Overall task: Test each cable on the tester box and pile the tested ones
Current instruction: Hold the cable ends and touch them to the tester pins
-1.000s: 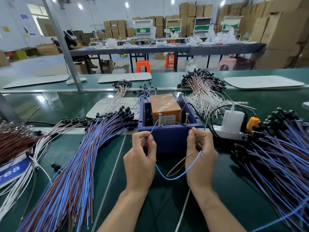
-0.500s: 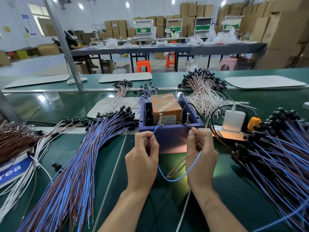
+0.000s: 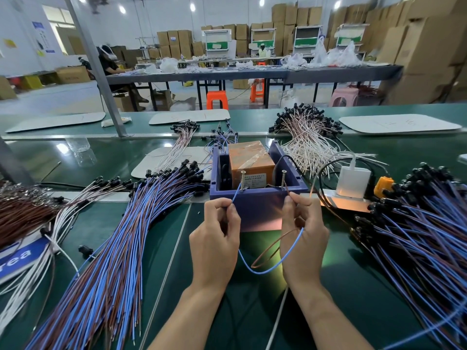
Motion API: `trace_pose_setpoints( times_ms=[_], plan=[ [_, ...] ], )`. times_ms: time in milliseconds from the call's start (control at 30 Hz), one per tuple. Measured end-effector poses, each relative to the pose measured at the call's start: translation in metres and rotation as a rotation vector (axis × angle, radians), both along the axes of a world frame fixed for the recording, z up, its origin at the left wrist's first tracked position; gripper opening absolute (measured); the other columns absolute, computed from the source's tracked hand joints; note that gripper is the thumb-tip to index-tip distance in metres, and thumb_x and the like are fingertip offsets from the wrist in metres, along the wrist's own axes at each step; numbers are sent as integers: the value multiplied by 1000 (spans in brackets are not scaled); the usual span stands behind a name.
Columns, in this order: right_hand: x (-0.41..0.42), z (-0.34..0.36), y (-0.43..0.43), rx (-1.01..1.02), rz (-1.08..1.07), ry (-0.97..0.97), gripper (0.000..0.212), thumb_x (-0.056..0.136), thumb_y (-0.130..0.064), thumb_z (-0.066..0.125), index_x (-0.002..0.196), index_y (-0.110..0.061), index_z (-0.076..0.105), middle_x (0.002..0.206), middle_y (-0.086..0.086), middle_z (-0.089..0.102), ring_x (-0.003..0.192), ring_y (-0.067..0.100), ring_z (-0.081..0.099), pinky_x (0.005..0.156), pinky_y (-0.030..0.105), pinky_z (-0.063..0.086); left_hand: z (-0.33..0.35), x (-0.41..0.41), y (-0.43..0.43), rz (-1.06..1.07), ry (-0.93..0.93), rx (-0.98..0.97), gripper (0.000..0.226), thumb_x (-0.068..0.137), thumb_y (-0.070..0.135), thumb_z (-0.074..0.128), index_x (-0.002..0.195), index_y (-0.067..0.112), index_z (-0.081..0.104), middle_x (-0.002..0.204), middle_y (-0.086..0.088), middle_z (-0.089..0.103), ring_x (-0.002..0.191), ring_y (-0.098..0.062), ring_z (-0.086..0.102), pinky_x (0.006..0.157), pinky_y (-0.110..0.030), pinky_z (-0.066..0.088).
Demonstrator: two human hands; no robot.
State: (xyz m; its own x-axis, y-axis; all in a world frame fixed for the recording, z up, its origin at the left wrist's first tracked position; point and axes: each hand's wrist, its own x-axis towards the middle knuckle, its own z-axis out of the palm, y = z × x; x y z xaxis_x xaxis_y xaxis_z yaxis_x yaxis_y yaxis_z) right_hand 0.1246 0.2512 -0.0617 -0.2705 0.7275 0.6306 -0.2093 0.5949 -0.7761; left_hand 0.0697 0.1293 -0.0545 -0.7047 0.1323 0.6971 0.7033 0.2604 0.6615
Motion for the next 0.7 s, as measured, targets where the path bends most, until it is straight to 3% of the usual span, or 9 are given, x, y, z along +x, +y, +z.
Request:
trace_pose_setpoints(
  times_ms=[167,433,700],
  plan=[
    [2,0,0,11,33,4,8,103,-37,53,101,-31,58,84,-15,65,72,8,64,62,16,46,-1,-1,0,0,-4,-6,7,101,24,55,101,27,48,60,11,54,50,-10,45,51,-43,47],
    [3,3,1,-107,42,31,6,102,-30,58,98,-34,59,82,-19,65,66,5,60,59,13,44,-3,-8,-2,-17,-74,116,6,100,41,47,97,36,46,68,7,59,50,-14,46,46,-34,38],
    [21,-1,2,-218,73,2,13,98,-51,52,99,-43,62,69,-10,63,59,9,56,54,23,46,-1,-8,-10,24,-190,287,4,97,45,47,94,42,47,67,15,62,49,-7,50,46,-23,40]
  ],
)
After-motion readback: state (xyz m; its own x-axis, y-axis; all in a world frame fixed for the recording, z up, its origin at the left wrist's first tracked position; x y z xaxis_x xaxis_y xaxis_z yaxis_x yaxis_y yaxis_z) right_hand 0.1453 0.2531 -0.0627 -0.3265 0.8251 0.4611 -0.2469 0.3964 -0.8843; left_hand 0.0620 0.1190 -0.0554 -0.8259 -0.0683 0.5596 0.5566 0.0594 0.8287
